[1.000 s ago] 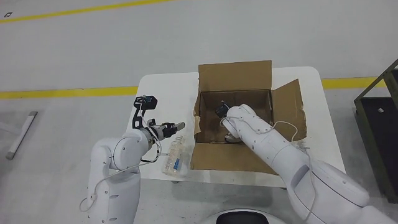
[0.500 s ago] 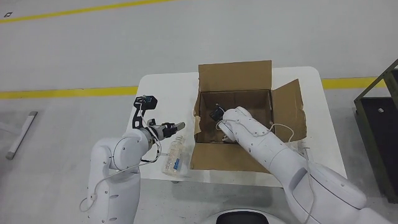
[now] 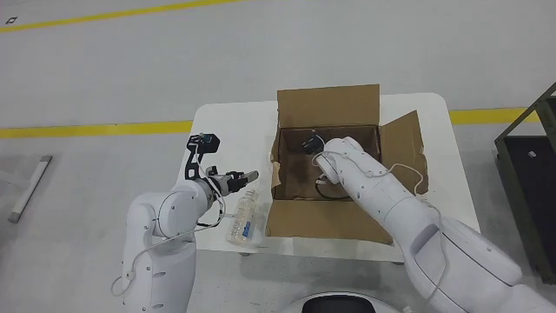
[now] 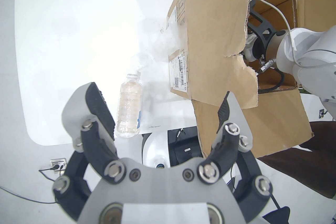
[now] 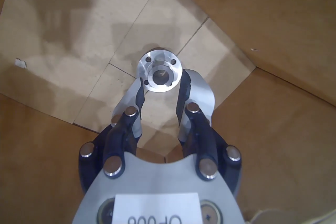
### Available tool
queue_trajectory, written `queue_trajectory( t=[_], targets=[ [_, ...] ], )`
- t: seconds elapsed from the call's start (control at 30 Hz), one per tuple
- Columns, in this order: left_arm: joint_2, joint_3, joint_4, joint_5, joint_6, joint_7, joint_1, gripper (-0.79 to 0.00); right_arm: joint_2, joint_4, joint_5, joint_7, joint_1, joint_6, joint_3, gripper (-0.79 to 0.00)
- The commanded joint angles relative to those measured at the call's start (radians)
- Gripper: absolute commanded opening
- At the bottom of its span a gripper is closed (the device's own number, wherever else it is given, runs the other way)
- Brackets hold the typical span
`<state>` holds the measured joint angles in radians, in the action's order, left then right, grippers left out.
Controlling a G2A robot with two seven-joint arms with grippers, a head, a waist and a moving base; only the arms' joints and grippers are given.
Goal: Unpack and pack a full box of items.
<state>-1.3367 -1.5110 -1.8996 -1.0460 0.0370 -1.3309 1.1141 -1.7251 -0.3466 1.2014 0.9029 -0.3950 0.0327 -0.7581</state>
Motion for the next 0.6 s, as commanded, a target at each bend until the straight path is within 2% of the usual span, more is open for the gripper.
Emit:
queue_trajectory(
  t=[0.0, 0.47, 0.53, 0.57],
  targets=[
    [0.000, 0.000, 0.000, 0.000, 0.000, 0.000, 0.000, 0.000, 0.001, 0.003, 0.003, -0.001, 0.001, -0.005, -0.001, -0.437],
    [0.000, 0.000, 0.000, 0.000, 0.000, 0.000, 0.000, 0.000, -0.013, 0.034, 0.000, -0.026, 0.003, -0.021, -0.003, -0.446],
    [0.000, 0.000, 0.000, 0.000, 0.000, 0.000, 0.000, 0.000, -0.014, 0.033, 0.007, -0.035, 0.004, -0.013, -0.002, -0.529],
    [0.000, 0.000, 0.000, 0.000, 0.000, 0.000, 0.000, 0.000, -0.015, 0.029, 0.009, -0.042, 0.006, -0.007, -0.003, -0.653]
  ],
)
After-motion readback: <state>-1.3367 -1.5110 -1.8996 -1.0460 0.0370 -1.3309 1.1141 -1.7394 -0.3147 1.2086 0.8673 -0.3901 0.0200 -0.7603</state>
